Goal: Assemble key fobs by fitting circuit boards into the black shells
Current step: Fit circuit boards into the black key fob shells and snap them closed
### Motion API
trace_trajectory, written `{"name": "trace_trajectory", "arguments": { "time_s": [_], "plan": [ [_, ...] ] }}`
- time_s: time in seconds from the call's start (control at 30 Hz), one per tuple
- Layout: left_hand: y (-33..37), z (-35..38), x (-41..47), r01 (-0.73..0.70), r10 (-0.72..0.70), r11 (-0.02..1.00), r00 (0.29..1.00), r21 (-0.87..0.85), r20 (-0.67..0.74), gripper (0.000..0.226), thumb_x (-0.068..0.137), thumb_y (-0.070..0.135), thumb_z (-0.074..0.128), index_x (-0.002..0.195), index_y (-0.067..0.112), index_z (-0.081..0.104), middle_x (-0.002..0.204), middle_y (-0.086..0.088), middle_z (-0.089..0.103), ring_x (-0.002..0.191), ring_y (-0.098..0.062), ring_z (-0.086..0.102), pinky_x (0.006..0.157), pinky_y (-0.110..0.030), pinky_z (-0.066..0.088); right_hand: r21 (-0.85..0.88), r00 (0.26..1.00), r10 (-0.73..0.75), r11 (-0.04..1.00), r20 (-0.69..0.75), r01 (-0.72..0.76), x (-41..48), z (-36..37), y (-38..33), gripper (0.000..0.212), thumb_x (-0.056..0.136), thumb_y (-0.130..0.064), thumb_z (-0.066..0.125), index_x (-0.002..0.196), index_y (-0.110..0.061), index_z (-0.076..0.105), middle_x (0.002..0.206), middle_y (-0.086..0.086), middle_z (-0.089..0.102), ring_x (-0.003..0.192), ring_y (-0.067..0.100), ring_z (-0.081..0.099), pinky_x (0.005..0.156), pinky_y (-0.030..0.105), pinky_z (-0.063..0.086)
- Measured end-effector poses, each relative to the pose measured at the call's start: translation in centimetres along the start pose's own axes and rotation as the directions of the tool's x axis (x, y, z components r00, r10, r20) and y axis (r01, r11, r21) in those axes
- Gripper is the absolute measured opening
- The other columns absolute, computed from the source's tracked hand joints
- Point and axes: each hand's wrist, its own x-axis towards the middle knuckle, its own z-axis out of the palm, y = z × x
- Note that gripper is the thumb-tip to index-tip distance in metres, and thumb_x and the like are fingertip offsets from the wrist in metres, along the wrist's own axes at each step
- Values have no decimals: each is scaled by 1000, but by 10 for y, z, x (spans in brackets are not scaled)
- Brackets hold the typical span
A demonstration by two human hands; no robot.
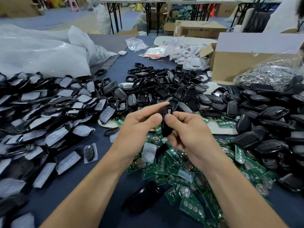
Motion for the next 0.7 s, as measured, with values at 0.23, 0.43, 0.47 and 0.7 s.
{"name": "trace_trajectory", "arguments": {
  "time_s": [0.23,0.43,0.47,0.7],
  "plan": [
    [1,-10,3,76,-48,984,985,-162,169,33,87,31,71,119,35,75,121,0,76,107,-19,72,88,-32,57,151,987,97,982,129,-116,-2,8,-2,29,101,-21,60,86,0,71,65,20,63,40,15,51,36,22,36],
    [4,-24,8,106,-99,883,994,-456,40,47,86,30,72,129,14,65,112,-1,72,99,-14,68,86,-29,57,6,999,-43,999,-19,44,1,12,8,20,99,-15,67,83,-10,77,76,12,74,55,22,67,49,28,53],
    [5,-33,11,109,-122,851,993,-514,8,49,90,28,69,135,11,61,112,-1,71,102,-15,67,87,-31,58,-177,993,-110,979,-47,100,1,10,10,19,97,-13,68,81,-16,78,74,6,76,56,22,68,51,31,54],
    [0,-97,18,-2,-290,572,935,-820,-205,23,89,21,65,107,9,71,96,-4,77,94,-18,76,80,-35,63,-743,954,-254,605,161,286,8,45,11,23,96,-15,64,106,-29,79,90,-20,67,73,1,60,68,7,45]
  ]
}}
